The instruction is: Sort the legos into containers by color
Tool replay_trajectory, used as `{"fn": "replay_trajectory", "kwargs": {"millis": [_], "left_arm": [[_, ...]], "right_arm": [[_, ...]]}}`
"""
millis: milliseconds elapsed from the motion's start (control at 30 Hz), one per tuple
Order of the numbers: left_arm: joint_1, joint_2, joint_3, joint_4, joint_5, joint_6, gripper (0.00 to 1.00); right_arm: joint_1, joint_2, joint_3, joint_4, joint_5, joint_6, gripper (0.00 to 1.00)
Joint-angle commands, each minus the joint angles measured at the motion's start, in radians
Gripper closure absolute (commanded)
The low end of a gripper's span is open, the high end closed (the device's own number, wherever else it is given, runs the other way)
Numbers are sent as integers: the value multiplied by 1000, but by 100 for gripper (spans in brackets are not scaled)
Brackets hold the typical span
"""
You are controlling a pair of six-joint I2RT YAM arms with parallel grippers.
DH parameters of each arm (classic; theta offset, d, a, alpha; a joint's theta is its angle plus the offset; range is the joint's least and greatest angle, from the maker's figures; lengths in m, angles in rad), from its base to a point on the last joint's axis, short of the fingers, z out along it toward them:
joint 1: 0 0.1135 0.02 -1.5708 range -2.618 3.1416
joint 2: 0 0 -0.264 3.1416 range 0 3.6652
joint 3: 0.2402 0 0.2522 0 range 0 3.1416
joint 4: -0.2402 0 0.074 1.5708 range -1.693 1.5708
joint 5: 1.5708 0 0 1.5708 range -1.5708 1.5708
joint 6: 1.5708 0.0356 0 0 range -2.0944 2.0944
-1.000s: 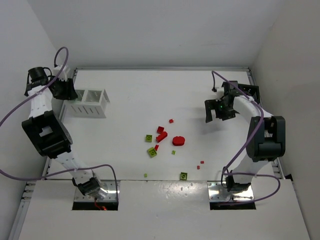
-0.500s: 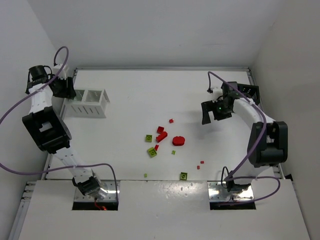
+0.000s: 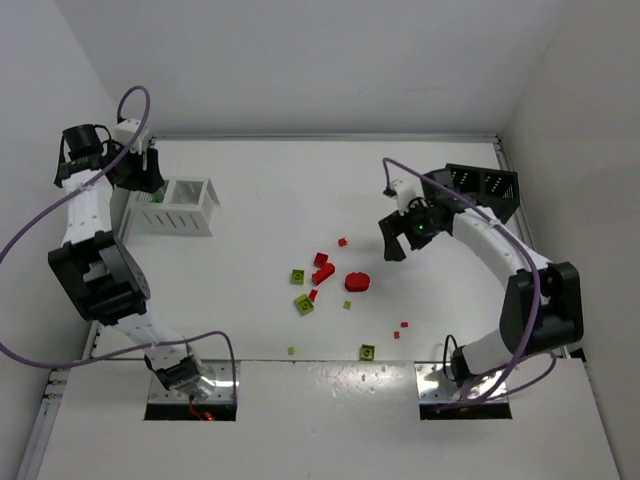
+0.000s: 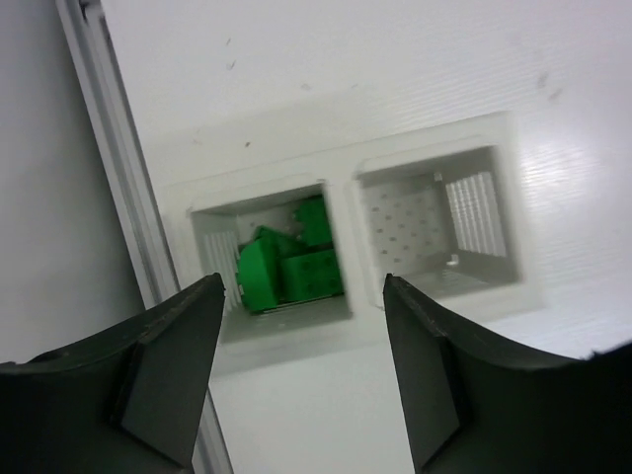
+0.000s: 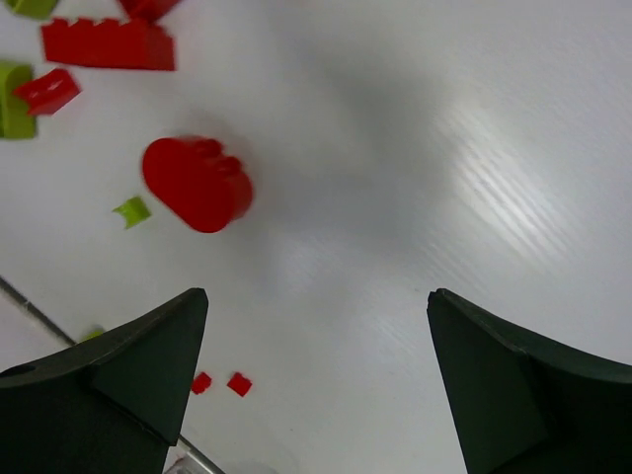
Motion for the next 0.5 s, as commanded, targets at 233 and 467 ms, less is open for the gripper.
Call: {"fn": "replay_trajectory", "kwargs": {"millis": [233,467], "left_arm": [[-257,-436,-296,-154,133,124,26],[-349,-556,-506,-131,176,21,26]], "right_arm": [[322,89,-31,43,75,-125,7],[389,192,-8,117,137,-166,6]]}}
